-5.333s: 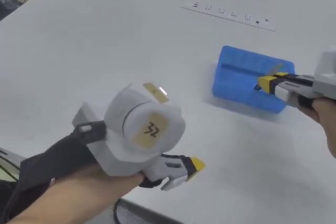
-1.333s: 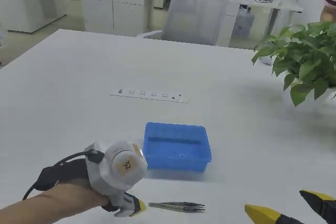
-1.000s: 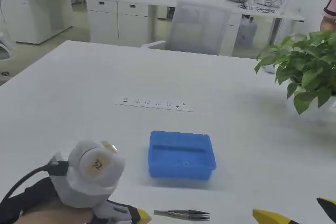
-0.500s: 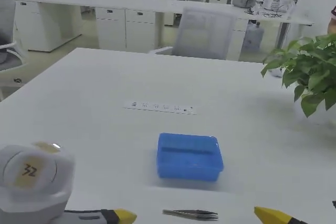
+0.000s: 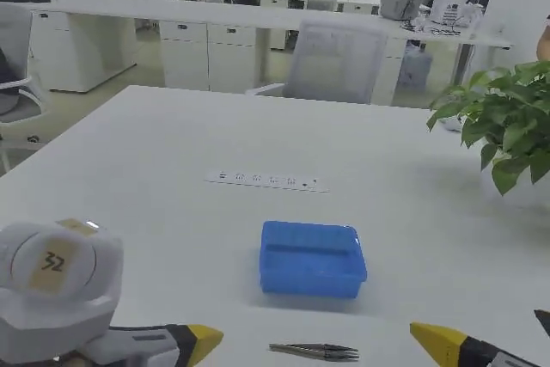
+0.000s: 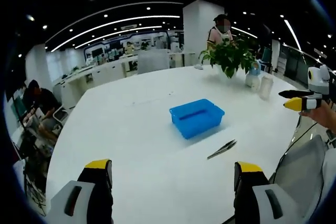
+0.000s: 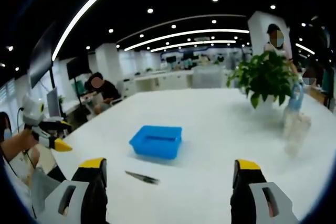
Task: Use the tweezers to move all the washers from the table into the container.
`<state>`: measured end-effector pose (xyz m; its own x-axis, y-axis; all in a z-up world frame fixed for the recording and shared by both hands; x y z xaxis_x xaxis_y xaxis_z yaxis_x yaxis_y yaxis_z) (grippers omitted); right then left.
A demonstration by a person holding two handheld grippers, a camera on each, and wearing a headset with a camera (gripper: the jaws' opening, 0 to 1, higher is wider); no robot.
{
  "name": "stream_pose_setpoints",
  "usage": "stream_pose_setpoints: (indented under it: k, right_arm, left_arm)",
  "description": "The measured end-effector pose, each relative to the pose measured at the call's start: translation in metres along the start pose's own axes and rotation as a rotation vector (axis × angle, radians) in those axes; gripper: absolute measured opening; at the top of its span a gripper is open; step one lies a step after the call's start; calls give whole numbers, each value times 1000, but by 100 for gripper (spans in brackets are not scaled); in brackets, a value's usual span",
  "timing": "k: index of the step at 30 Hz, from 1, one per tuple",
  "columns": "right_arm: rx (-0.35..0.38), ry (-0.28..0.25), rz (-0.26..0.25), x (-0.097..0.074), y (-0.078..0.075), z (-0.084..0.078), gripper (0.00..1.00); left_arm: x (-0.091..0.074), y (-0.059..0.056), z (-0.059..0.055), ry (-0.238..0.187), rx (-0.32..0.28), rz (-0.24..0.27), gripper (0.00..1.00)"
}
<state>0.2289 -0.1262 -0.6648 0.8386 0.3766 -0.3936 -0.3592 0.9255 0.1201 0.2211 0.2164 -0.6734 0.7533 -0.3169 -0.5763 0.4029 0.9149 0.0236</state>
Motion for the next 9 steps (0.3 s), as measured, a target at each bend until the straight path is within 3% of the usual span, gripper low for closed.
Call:
stream_pose_setpoints:
  k: [9]
  right_arm:
    - [8, -11, -3, -2, -2, 2, 99]
  left_arm:
    - [-2, -3, 0, -1, 3, 2, 99]
Point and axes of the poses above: the centre of the closed fingertips' face, and the gripper's own axes: x roughly forward along the fingers, y roughly to its left, z roughly out of its top, the point moved 6 cm from there along -x, roughly backward along the fingers, and after that the axes turned 3 degrees about -z, right-handed, at the moved point
